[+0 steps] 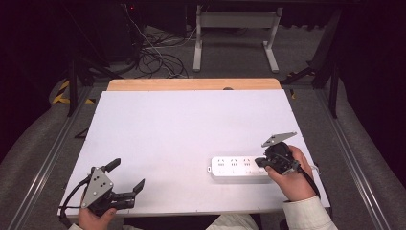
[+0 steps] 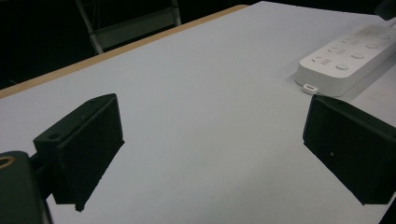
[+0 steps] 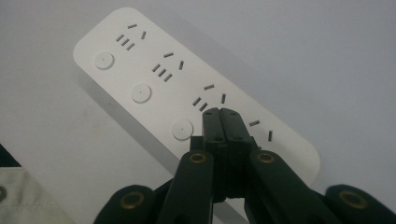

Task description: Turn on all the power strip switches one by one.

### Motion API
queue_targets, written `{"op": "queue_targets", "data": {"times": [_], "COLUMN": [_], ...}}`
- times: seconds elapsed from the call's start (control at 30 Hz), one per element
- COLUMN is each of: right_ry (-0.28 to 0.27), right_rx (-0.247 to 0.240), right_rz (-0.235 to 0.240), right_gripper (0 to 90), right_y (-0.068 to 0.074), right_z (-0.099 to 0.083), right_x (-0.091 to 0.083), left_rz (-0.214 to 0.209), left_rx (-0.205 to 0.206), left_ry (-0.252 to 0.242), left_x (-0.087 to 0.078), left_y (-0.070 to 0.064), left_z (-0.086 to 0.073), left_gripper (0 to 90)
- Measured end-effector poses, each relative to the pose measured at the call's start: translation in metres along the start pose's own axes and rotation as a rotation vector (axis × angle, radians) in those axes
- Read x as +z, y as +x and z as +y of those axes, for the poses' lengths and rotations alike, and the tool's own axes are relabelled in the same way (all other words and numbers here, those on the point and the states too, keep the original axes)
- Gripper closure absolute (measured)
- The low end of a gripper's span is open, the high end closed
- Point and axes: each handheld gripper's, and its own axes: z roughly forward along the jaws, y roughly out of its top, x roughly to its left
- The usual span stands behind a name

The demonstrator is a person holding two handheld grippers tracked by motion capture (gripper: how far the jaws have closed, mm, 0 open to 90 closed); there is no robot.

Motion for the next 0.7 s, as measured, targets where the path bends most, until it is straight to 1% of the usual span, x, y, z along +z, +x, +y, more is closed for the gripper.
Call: {"op": "queue_targets", "data": {"times": [0.03,0.07,0.2,0.3,0.33,0.5,0.57,0.7], "right_ry": [0.018,0.018,0.048,0.057,0.071,0.096,0.105,0.121], "right_rx": [0.002,0.002,0.011,0.012,0.013,0.016,0.02,0.027], "right_rz": [-0.002,-0.002,-0.009,-0.011,-0.011,-0.005,-0.007,-0.014], "right_gripper": [90.0,90.0,90.0,90.0,90.0,90.0,90.0,90.0], "right_y": [-0.0004,-0.0004,-0.0018,-0.0023,-0.0026,-0.0033,-0.004,-0.0046], "right_z": [-0.0004,-0.0004,-0.0014,-0.0016,-0.0018,-0.0026,-0.003,-0.0036], "right_x": [0.0,0.0,0.0,0.0006,0.0017,0.0039,0.0052,0.0086], "left_rz": [0.0,0.0,0.001,0.001,0.002,0.004,0.005,0.004], "left_rx": [0.0,0.0,0.001,0.001,0.001,-0.005,0.002,0.002], "left_ry": [0.0,0.0,0.001,0.001,0.001,-0.002,0.001,0.002], "left_x": [0.0,0.0,0.0,0.0,0.0,-0.0003,-0.0003,0.0], "left_y": [0.0,0.0,0.0,-0.0002,-0.0001,-0.0004,-0.0001,-0.0001], "left_z": [0.0,0.0,0.0,0.0,0.0,0.0,0.0001,0.0], "left_gripper": [5.2,5.2,5.2,5.3,5.2,5.3,5.3,5.3]}}
